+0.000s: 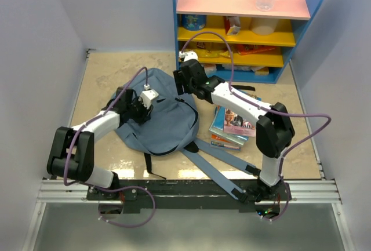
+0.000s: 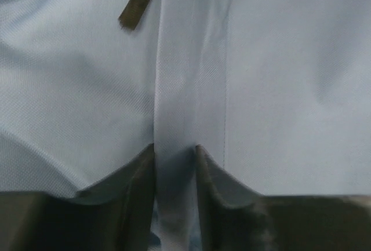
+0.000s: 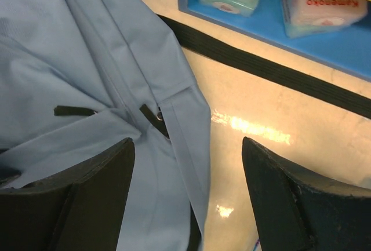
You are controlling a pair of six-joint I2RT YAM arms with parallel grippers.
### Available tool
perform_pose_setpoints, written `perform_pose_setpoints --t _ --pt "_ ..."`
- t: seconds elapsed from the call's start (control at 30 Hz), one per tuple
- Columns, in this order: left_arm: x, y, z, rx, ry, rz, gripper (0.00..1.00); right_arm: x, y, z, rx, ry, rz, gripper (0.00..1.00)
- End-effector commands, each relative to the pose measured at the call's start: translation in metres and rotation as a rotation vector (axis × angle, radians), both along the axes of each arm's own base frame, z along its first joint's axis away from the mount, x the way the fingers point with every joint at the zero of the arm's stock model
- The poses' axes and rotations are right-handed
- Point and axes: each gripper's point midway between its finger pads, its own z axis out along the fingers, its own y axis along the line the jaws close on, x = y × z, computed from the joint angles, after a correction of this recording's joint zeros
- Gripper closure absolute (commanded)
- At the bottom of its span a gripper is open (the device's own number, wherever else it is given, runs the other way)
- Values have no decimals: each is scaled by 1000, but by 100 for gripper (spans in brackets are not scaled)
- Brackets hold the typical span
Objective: Pack the student bag
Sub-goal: Move the student bag to the center of the board.
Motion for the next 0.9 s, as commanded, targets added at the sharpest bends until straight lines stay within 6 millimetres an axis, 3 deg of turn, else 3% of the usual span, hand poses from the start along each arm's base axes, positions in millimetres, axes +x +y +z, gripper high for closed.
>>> perform_pose_setpoints --t 0.0,0.07,0.23,0.47,0.6,0.7,0.77,0.8,0.87 --pt "5 13 -1 90 -95 -22 89 13 15 9 17 -31 31 24" --pt "0 23 -12 144 -91 -17 100 13 19 2 25 -16 42 25" --pt "-12 43 -26 258 -91 -24 100 8 27 -9 38 4 58 25" --pt "-27 63 -21 363 -154 -115 100 -4 50 -35 -1 27 108 27" --pt "-32 77 -20 346 -133 -131 100 -2 63 -48 1 43 140 29" --pt "-35 75 -15 299 -116 -168 99 -2 81 -47 17 41 195 30" --pt "-37 70 -11 239 -92 -170 89 1 92 -52 13 47 225 33" --pt "-29 67 3 178 -110 -169 80 4 93 -55 9 50 224 33" --pt "-33 67 9 96 -55 -148 58 9 103 -57 11 53 240 34"
